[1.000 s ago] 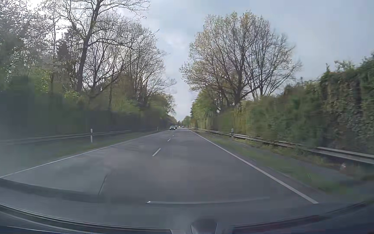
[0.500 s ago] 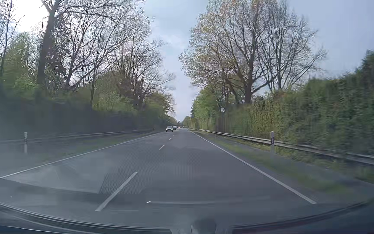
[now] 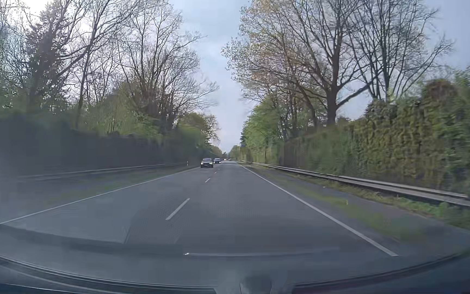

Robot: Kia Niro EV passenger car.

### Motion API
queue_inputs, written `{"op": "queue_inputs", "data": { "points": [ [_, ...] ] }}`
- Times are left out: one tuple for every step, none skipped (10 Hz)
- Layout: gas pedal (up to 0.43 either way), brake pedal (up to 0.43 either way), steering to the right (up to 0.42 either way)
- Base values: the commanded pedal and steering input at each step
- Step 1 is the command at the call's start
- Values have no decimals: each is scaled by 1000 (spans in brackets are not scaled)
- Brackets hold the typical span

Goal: Follow the waypoints while adhering to traffic rules and regulations

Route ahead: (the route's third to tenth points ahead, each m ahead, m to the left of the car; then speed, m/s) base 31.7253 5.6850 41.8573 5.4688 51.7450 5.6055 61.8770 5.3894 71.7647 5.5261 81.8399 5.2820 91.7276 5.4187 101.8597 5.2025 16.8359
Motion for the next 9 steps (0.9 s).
{"op": "queue_inputs", "data": {
  "points": [
    [130, 0, -4],
    [130, 0, -4],
    [130, 0, -4],
    [130, 0, -4],
    [130, 0, -4],
    [130, 0, -4],
    [130, 0, -4],
    [118, 0, -4],
    [118, 0, -4]
  ]
}}
